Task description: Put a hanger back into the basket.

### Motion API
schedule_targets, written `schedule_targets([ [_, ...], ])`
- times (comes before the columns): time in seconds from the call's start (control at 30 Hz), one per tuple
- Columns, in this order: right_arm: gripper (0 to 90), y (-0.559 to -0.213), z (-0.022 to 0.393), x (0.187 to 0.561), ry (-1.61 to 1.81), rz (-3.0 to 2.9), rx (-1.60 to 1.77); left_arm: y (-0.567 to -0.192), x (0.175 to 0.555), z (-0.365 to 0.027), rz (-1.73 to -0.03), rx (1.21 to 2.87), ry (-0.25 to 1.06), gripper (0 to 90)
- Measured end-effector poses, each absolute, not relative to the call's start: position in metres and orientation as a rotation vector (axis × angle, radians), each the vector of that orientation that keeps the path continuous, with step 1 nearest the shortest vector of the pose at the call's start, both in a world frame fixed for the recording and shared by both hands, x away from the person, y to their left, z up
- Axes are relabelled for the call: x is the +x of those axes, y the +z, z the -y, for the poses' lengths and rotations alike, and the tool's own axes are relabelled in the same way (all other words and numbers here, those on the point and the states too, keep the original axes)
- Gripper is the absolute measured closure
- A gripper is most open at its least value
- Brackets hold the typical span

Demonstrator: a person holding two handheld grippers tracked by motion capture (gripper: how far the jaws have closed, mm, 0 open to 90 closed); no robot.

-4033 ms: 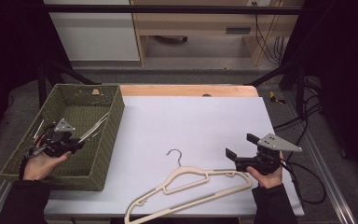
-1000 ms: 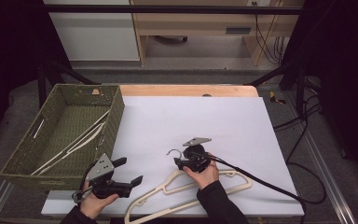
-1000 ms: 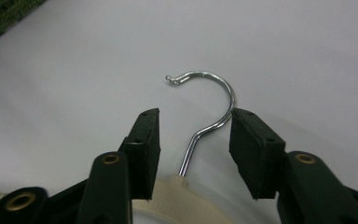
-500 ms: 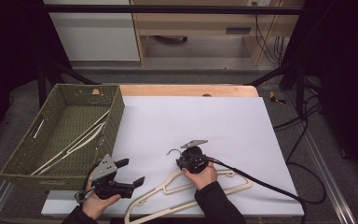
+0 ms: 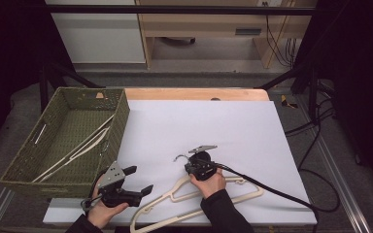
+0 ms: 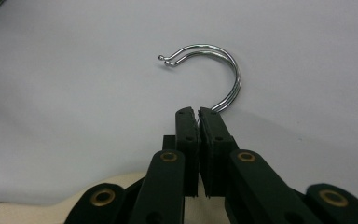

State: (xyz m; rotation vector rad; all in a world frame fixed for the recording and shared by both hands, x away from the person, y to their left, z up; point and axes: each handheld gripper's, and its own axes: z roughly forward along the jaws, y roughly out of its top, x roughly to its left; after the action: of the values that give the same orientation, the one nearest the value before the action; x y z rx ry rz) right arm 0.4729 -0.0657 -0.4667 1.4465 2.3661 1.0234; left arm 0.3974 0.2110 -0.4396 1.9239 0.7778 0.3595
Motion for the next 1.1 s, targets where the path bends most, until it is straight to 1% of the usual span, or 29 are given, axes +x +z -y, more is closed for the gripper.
schedule_targets([
  [0.37, 88.5, -0.462, 0.068, 0.472, 1.051, -2.351, 1.448, -0.44, 0.399, -0.194, -0.756, 1.966, 0.334, 11.0],
  [0.53, 88.5, -0.469, 0.066, 0.475, 1.022, -2.371, 1.44, -0.441, 0.398, -0.195, -0.76, 1.967, 0.329, 11.0],
  [0.73, 88.0, -0.469, 0.065, 0.473, 1.022, -2.365, 1.438, -0.443, 0.399, -0.194, -0.766, 1.971, 0.325, 11.1],
  [0.8, 86.5, -0.47, 0.065, 0.473, 1.021, -2.362, 1.436, -0.443, 0.399, -0.194, -0.767, 1.973, 0.324, 11.1],
  [0.87, 82.7, -0.472, 0.064, 0.473, 1.012, -2.374, 1.432, -0.444, 0.399, -0.193, -0.766, 1.974, 0.323, 11.1],
  [0.97, 85.5, -0.473, 0.064, 0.473, 1.009, -2.37, 1.424, -0.444, 0.399, -0.193, -0.766, 1.976, 0.322, 11.1],
  [1.1, 86.3, -0.472, 0.064, 0.473, 1.015, -2.359, 1.445, -0.444, 0.399, -0.193, -0.765, 1.975, 0.322, 11.1],
])
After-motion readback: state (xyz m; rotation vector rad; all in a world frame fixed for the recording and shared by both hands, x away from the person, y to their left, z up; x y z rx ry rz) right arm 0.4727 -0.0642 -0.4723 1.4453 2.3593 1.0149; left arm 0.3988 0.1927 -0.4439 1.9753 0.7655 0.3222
